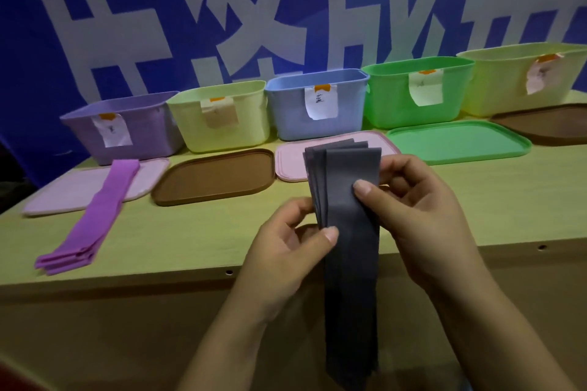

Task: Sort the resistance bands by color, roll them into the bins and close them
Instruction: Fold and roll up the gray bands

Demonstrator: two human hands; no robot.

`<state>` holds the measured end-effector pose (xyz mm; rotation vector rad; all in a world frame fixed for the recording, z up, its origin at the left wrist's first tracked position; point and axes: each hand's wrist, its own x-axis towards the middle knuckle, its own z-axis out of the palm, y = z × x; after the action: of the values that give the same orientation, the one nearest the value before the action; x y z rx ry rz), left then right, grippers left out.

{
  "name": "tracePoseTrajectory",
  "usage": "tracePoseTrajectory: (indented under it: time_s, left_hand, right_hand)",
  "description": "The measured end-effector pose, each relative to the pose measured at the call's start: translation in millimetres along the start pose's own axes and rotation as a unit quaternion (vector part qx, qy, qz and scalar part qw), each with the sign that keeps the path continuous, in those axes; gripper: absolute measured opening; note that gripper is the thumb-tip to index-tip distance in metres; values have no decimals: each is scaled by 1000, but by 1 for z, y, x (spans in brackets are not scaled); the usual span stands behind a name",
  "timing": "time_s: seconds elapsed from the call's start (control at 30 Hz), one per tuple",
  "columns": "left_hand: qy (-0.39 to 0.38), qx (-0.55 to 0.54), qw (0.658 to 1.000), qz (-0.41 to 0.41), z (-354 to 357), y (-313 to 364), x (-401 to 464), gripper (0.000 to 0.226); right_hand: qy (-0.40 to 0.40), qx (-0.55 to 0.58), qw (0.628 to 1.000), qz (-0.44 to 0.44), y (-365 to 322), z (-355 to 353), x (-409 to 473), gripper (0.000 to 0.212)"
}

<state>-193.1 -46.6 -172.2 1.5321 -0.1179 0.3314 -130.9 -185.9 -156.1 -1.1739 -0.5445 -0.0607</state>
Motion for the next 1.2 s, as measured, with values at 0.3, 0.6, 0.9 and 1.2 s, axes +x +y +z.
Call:
tracePoseTrajectory:
  time_s: [0.3, 0.6, 0.9, 1.2]
  left_hand:
    - [101, 53, 986, 125, 1, 8, 13, 22]
    - [60, 70, 989, 115, -5, 6, 11, 20]
    - [77, 7, 995, 70, -4, 9, 14, 18]
    - [106, -4, 994, 39, -4, 11, 15, 12]
  right_hand:
    - [2, -59, 997, -47, 10, 3, -4, 34]
    - [59, -142, 977, -145, 9, 7, -6, 21]
    - [120, -168, 964, -165, 19, 12, -10, 19]
    - [23, -45, 997, -52, 12, 7, -2, 17]
